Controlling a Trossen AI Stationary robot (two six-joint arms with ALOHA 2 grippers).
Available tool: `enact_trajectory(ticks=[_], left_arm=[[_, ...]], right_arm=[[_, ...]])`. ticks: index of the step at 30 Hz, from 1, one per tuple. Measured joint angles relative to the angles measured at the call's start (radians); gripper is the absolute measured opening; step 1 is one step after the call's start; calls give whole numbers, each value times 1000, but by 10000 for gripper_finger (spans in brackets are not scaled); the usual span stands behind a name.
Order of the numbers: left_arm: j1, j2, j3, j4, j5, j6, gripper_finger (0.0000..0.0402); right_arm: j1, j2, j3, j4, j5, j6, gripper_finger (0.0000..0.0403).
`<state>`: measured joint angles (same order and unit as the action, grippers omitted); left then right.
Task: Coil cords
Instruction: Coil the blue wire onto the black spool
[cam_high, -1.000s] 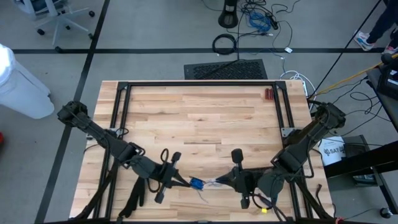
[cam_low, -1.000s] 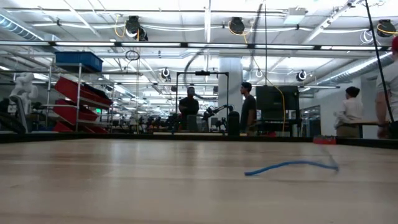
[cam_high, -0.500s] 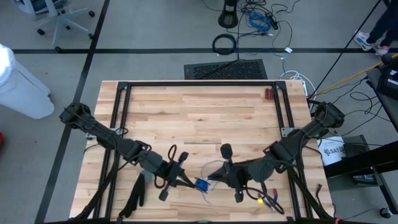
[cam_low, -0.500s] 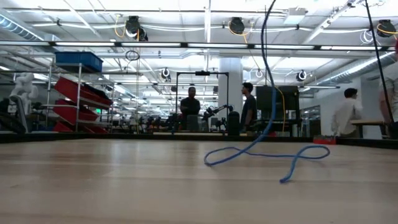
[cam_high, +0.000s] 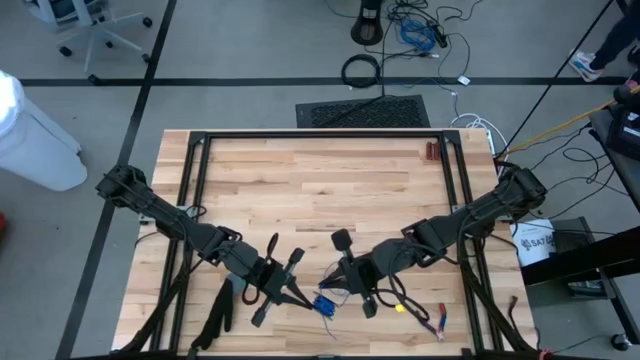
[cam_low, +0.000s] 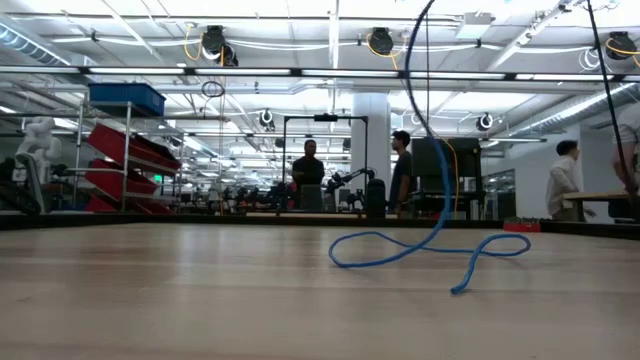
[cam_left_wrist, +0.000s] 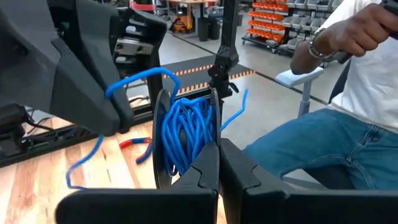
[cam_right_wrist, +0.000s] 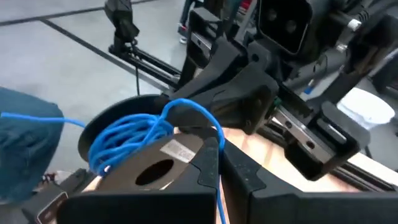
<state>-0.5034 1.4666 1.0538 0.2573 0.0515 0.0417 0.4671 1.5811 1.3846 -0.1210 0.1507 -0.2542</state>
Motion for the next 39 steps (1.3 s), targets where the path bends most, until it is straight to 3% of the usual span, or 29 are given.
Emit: enact_trajectory(ticks=[17,22,27,31,39], left_arm=[[-1,0,0,55,14,99,0],[-3,0,0,85,19,130,0],[-1,0,0,105,21,154,0],[-3,1,0,136,22,195,0],[-3,2,0,171,22,201,0]], right_arm=[[-76,79,0,115,-257,9,0],[-76,86,0,127,-274,32,7],[-79,87,0,154,-293,53,25],[-98,87,0,170,-372,95,50],[-98,87,0,170,-381,116,103]])
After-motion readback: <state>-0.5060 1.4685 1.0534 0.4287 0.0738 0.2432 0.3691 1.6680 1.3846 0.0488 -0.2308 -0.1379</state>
